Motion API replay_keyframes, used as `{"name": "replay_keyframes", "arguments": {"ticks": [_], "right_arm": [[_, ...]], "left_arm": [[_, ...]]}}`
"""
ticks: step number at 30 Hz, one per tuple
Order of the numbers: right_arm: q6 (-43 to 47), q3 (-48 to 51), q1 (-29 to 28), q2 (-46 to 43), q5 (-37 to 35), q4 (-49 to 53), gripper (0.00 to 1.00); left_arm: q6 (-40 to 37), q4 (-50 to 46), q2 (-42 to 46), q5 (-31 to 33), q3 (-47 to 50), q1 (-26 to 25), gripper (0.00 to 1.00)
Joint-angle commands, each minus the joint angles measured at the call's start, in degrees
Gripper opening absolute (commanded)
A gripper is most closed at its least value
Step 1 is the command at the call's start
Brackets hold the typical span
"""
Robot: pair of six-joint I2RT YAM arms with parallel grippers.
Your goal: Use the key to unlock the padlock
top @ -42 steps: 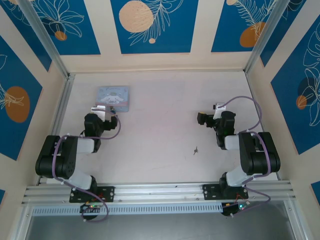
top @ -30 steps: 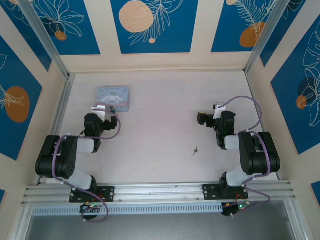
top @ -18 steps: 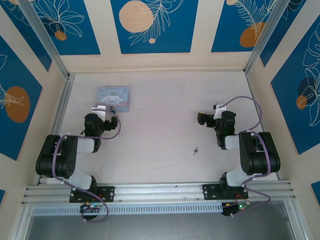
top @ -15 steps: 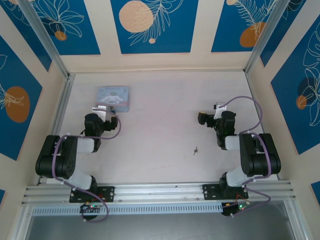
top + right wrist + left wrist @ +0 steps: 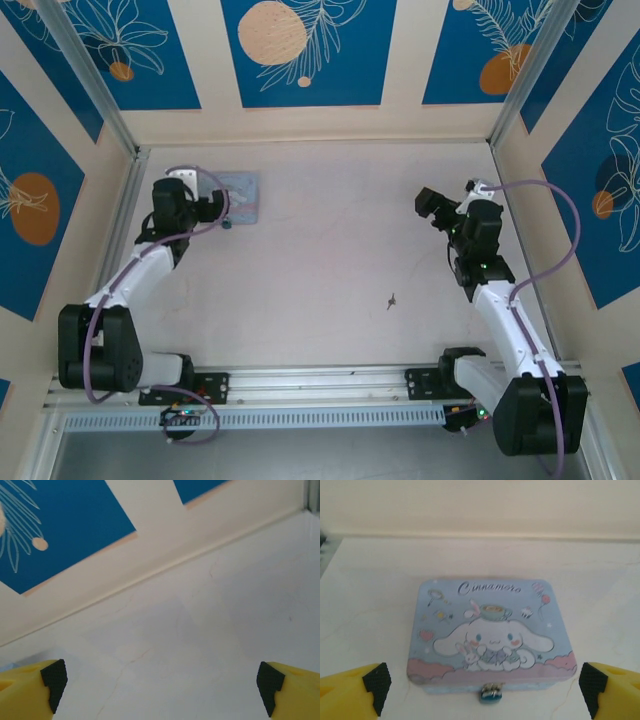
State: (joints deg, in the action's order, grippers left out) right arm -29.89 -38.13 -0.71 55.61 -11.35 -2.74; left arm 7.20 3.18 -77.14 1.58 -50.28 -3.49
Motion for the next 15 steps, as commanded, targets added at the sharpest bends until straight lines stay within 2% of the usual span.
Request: {"name": "replay_keyframes", "arguments": {"ticks": [1,5,10,15], "right_arm": [[-6.06,-3.79,0.1,0.94,3.7,15.82,1.0],[-6.0,-7.19,0.01,4.37,13.7,22.46,1.0],[-7.83,-10.63,0.01,9.93,29.64,25.7,0.93],[-10.71,-9.83,-0.01,10.8,36.54,22.47,0.93]], "left_arm": [[4.75,-14.84,-4.49,1.05,-7.97,2.26,0.98],[5.29,-23.06,-13.44,-3.39,-19.24,4.3,0.98],[3.54,-33.14,-25.58,-5.26,-33.99,6.82,1.0],[2.8,-37.65,-34.91,-6.9,-43.08,8.83,1.0]]}}
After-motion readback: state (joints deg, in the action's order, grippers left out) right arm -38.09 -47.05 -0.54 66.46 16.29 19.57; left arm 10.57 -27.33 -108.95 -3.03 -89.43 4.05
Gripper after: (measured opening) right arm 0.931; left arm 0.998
